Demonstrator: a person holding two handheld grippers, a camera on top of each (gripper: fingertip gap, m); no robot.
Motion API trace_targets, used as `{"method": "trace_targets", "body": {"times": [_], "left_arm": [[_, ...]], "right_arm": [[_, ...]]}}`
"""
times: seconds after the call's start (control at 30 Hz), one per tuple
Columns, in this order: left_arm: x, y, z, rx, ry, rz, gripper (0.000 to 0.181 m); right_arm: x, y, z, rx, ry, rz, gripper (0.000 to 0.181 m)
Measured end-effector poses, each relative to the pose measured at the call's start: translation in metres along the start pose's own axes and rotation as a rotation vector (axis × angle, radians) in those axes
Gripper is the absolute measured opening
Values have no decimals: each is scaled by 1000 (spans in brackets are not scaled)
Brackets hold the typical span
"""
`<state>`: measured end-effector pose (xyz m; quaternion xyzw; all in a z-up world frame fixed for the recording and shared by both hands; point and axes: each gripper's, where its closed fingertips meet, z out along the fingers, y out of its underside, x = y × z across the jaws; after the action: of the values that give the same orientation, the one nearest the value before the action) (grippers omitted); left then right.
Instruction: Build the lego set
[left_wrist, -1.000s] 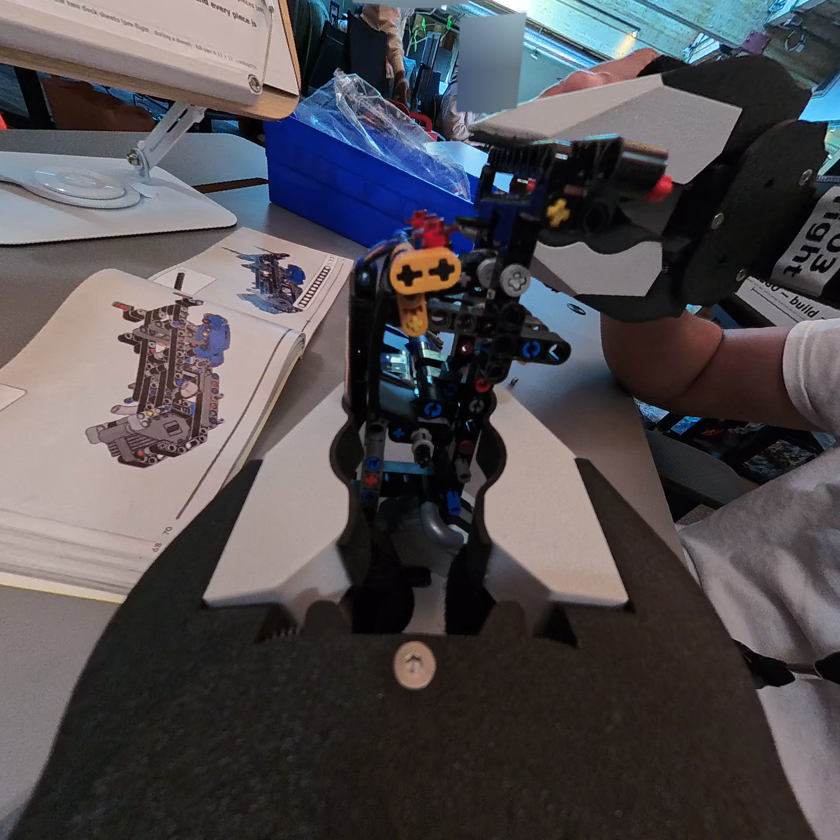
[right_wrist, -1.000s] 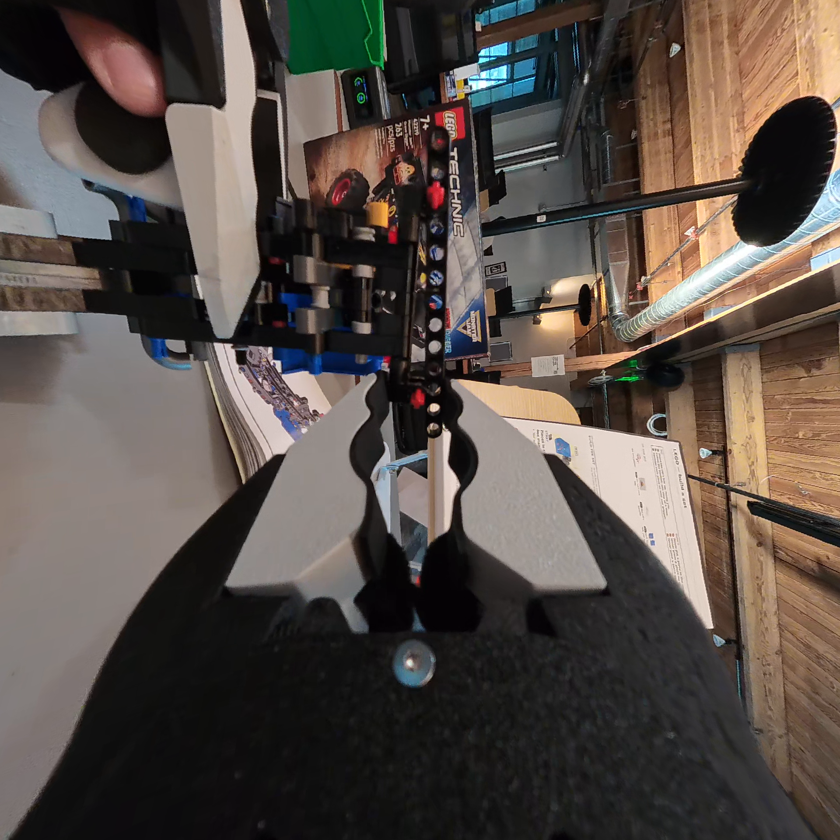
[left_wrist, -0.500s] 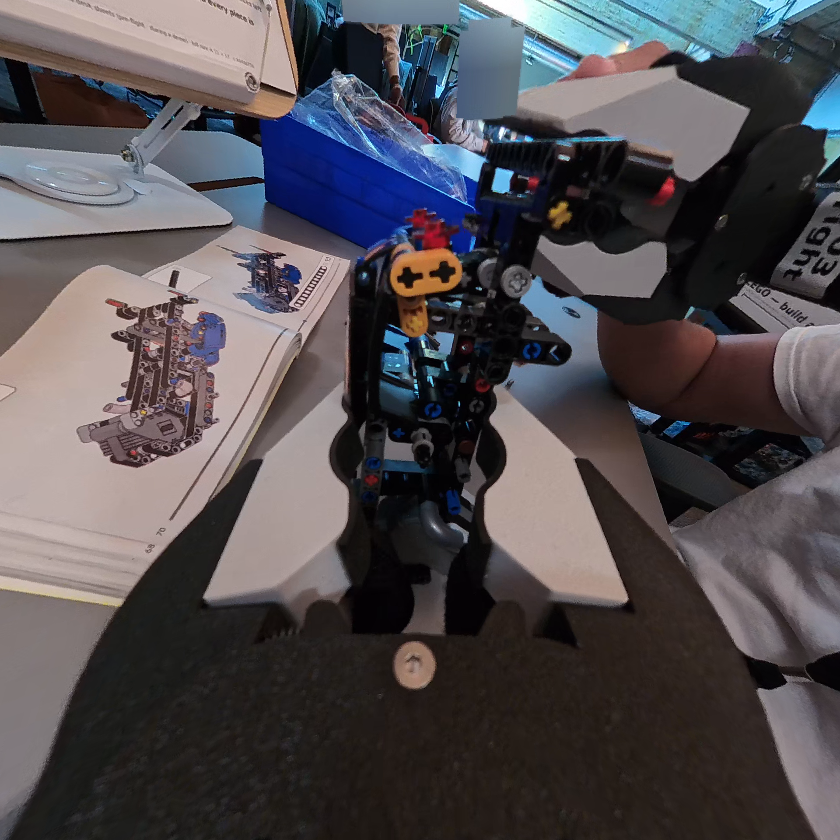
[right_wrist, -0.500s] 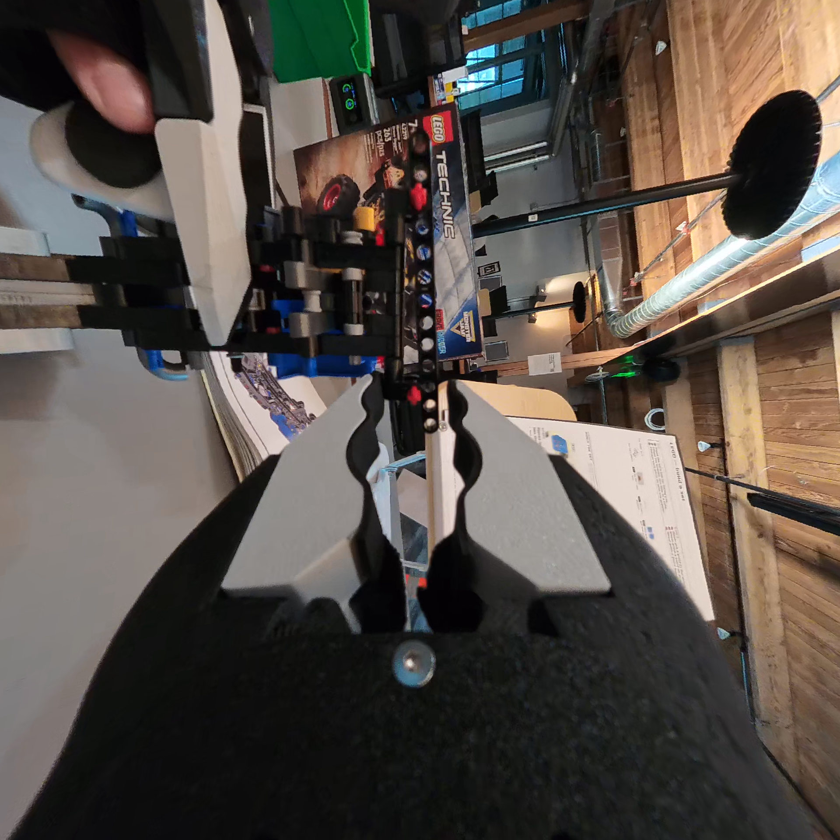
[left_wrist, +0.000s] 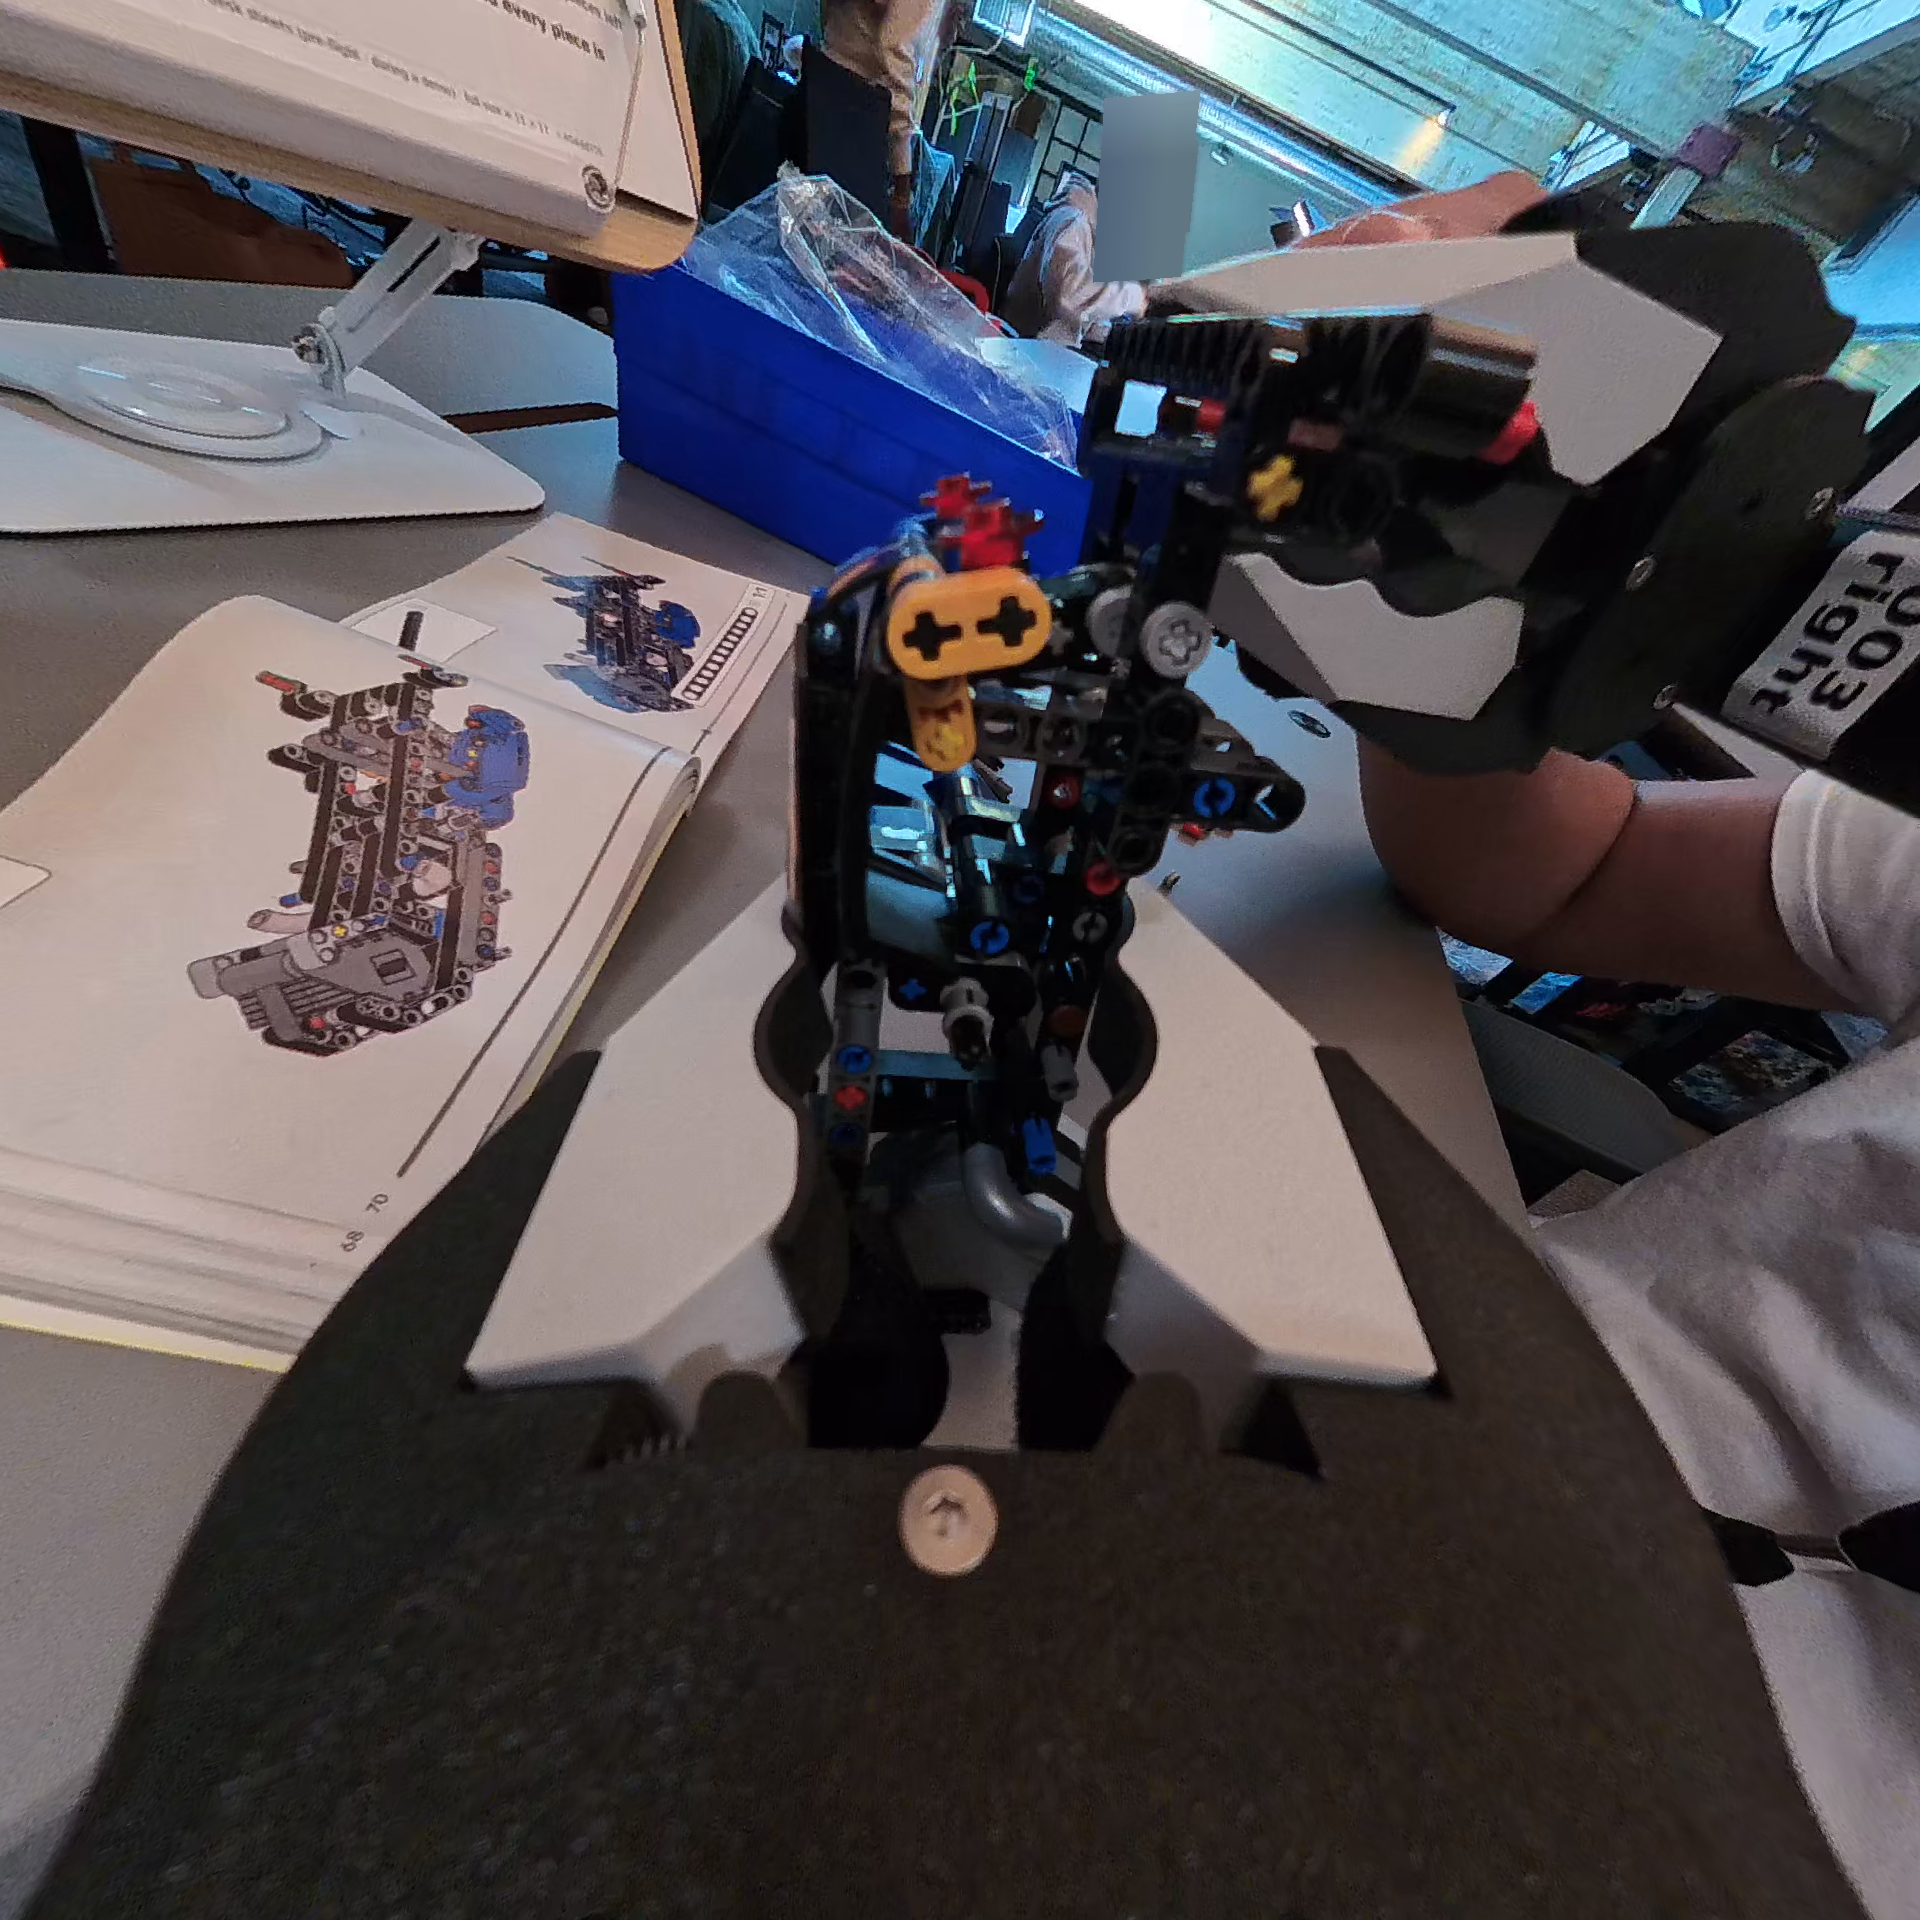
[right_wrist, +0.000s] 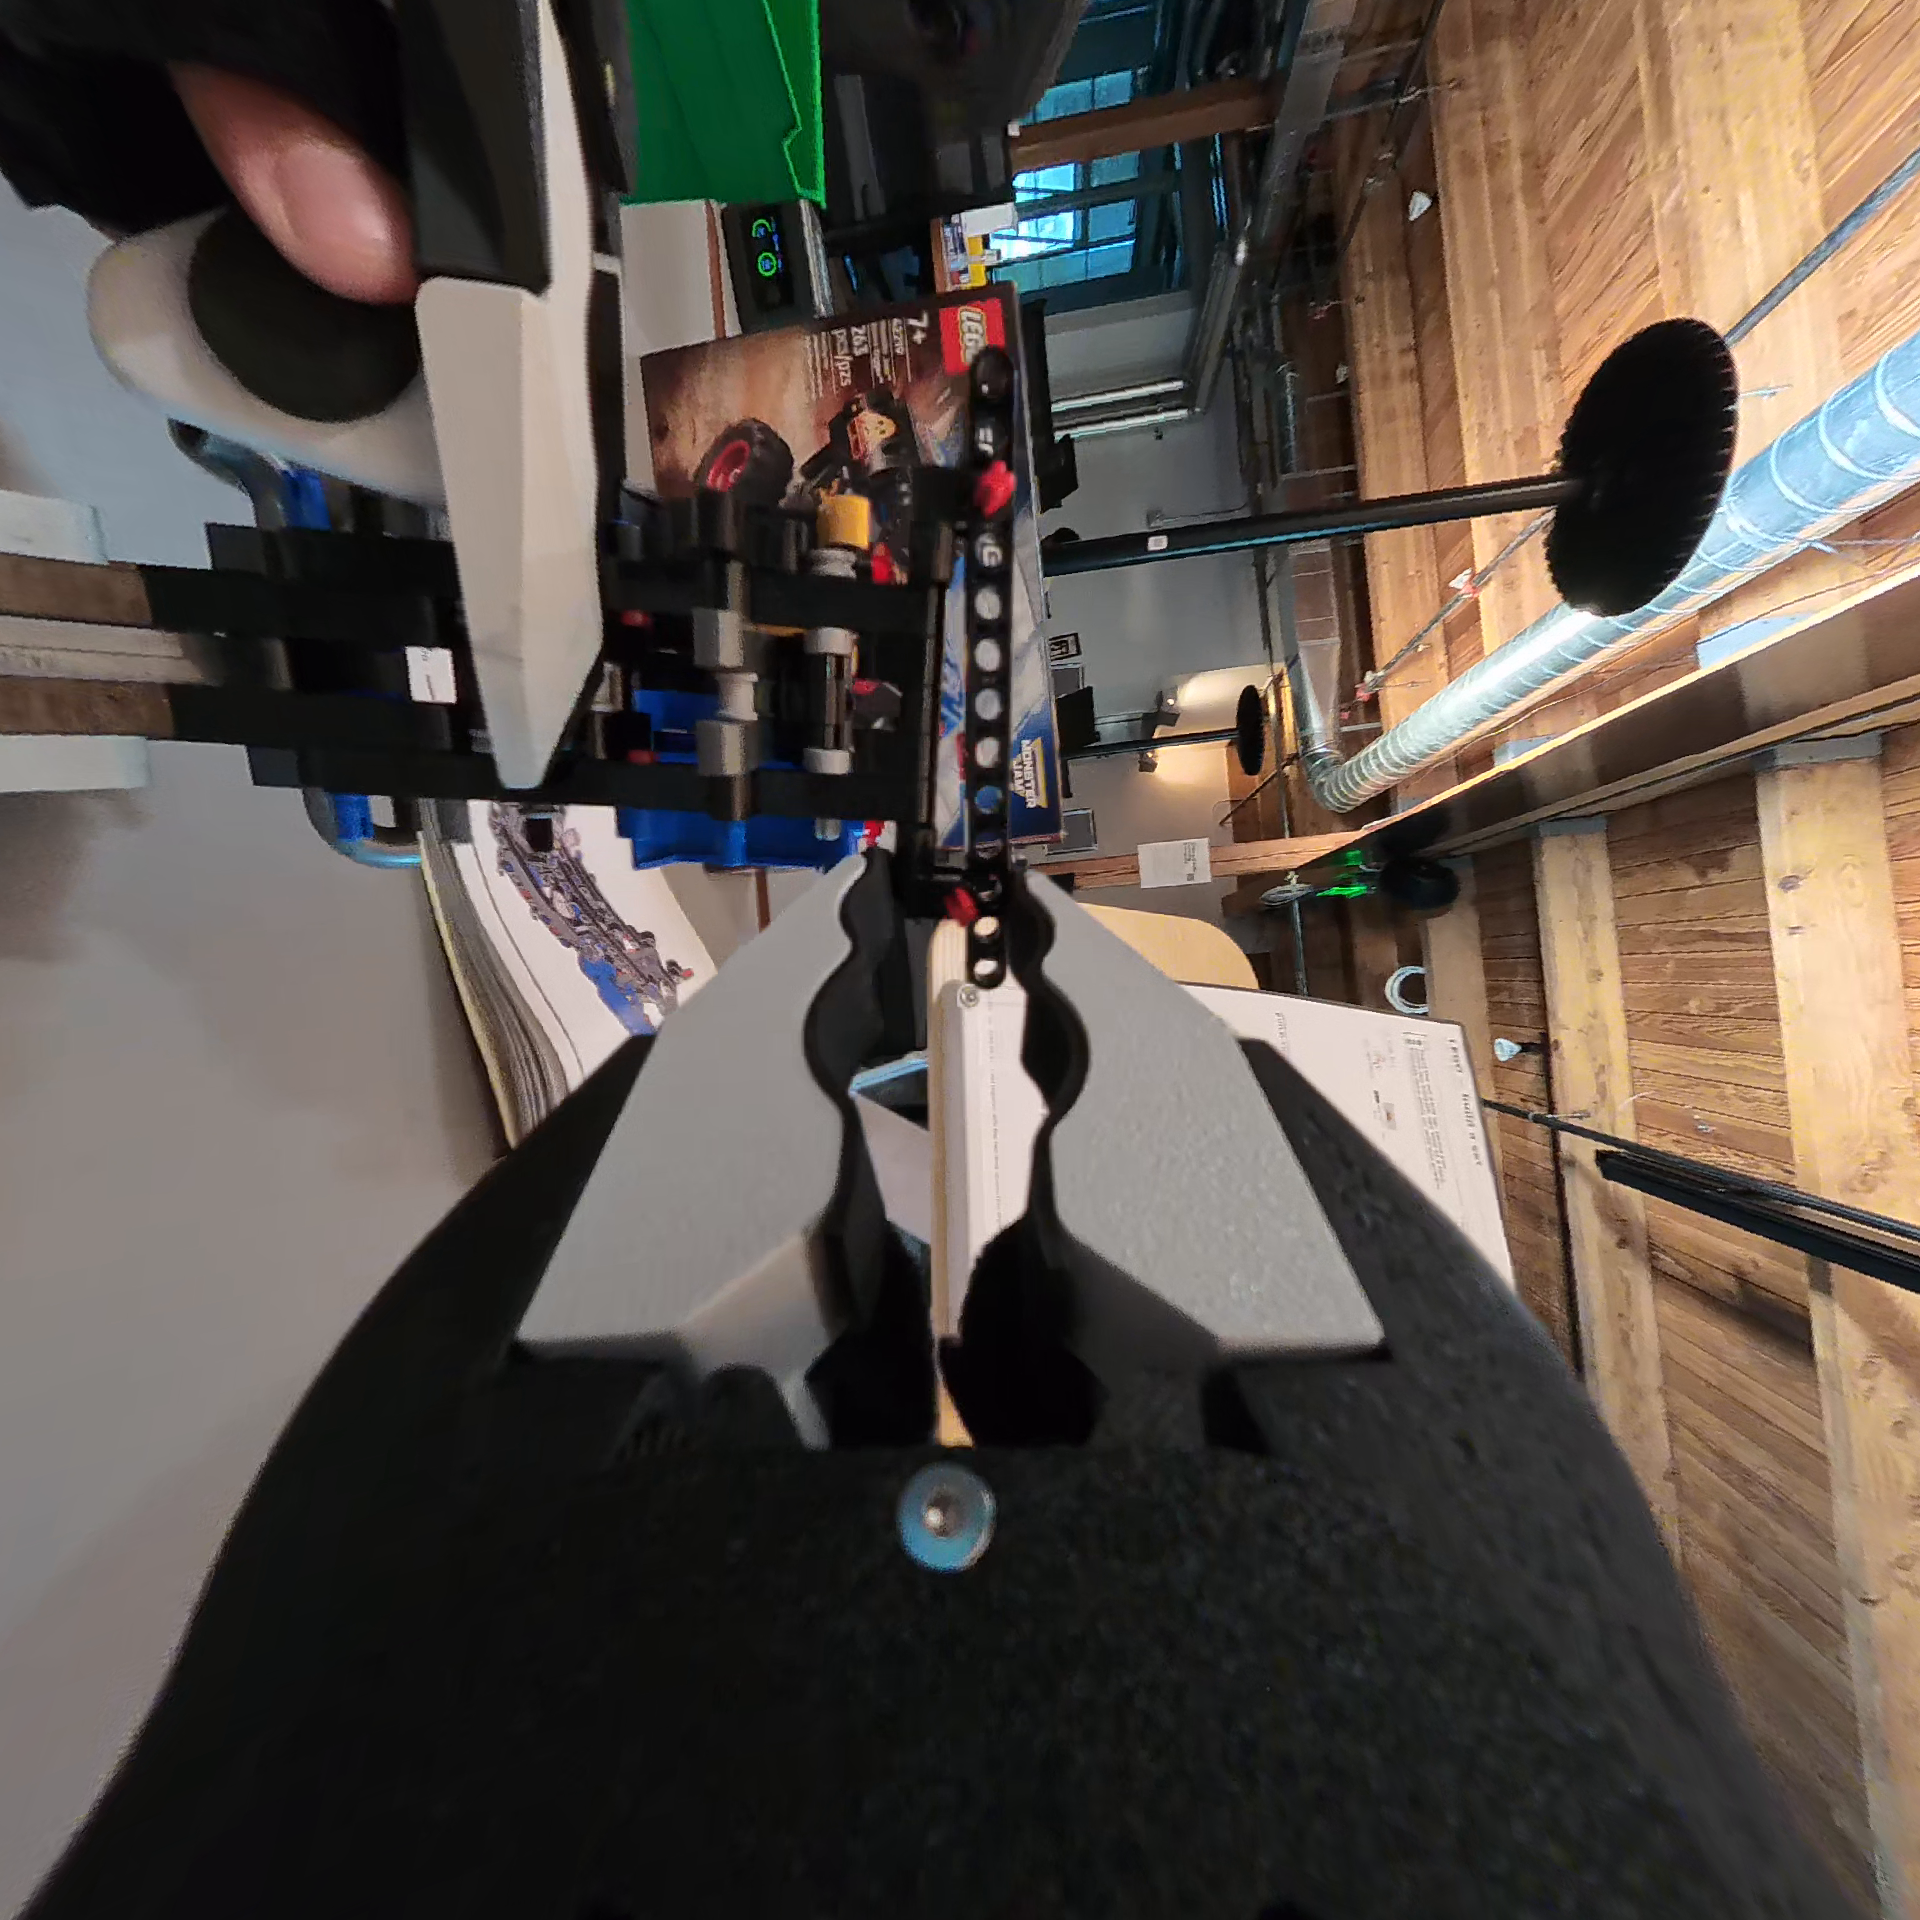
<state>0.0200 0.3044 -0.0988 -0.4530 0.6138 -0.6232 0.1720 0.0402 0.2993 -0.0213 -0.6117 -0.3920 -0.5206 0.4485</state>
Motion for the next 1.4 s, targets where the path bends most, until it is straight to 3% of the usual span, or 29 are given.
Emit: {"method": "trace_targets", "body": {"times": [0.27, 0.43, 0.5, 0.6, 0.7, 1.0, 1.2, 1.4], "left_arm": [[0, 0, 0, 6, -20, 22, 46], [-8, -4, -3, 23, -91, 88, 46], [-10, -6, -4, 33, -111, 103, 46], [-10, -7, -4, 40, -128, 138, 46], [-12, -9, -5, 45, -170, 183, 46], [-13, -10, -6, 37, -262, 252, 46], [-20, -12, -11, 18, -380, 315, 46], [-21, -11, -11, 12, -371, 278, 46]], "right_arm": [[0, 1, -1, 16, -15, 80, 21], [1, -8, -14, 74, -139, 377, 28], [6, -6, -19, 101, -180, 567, 22], [-4, -4, -18, 140, -365, 919, 17], [-2, -5, -18, 204, -457, 1141, 16], [-8, 1, -12, 95, -382, 1039, 5], [-13, 5, -9, 46, -402, 1078, 3], [-16, 4, -9, 65, -480, 1221, 1]]}}
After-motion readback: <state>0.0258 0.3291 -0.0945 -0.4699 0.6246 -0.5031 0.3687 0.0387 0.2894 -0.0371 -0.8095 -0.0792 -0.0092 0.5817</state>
